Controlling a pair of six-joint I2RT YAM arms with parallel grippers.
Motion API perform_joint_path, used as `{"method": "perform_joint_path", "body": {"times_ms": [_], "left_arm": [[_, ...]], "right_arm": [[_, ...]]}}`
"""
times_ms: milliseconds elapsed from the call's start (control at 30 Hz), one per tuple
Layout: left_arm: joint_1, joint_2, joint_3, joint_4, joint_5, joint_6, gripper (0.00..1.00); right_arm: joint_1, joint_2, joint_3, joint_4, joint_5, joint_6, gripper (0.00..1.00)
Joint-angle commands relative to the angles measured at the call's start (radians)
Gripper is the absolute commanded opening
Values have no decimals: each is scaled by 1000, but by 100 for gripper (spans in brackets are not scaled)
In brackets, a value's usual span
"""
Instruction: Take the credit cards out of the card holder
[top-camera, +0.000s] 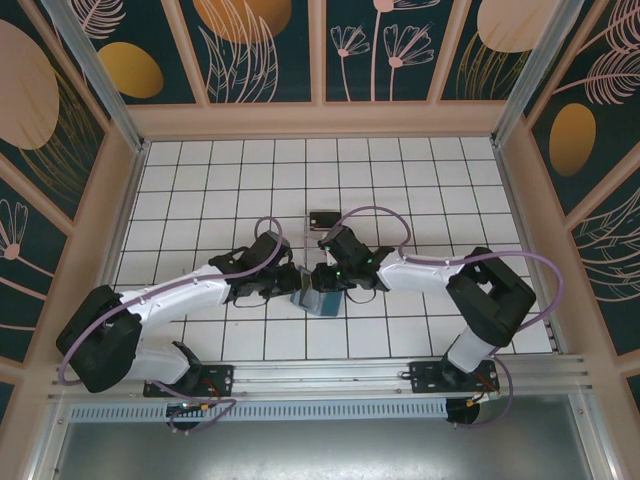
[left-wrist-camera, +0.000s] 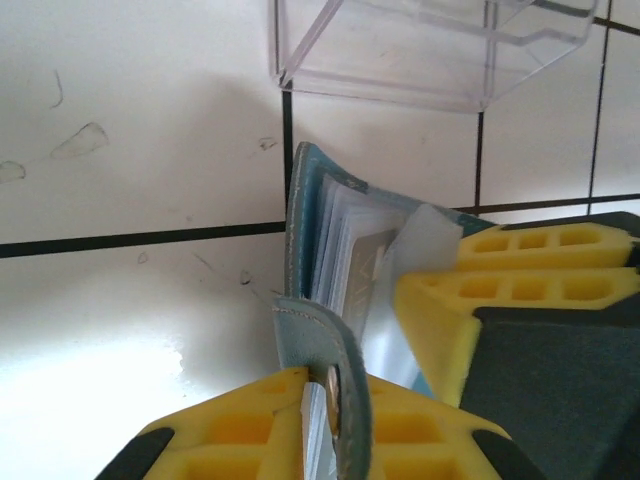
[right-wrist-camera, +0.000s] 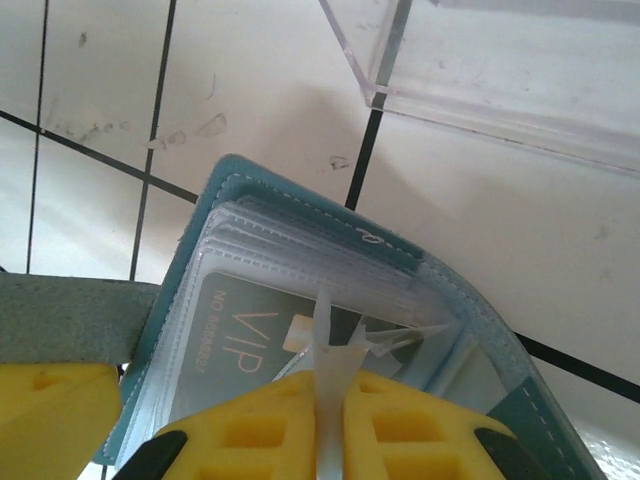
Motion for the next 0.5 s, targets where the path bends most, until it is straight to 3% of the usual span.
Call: {"method": "perform_joint_path", "body": {"times_ms": [0,100,300,467], "left_arm": [[1,17,-8,30,39,-21,16],[1,18,-12,34,31,-28,16],[2,-12,27,-127,-134,-4,20],[2,-1,-1,-66,-78,-15,17]], "right_arm": [[-3,-36,-22,68,-49,21,13],[-5,-37,-29,72,-49,24,13],[-12,-40,-30,46,-28,30,13],[-13,-39,-24,51,-39,28,13]]}}
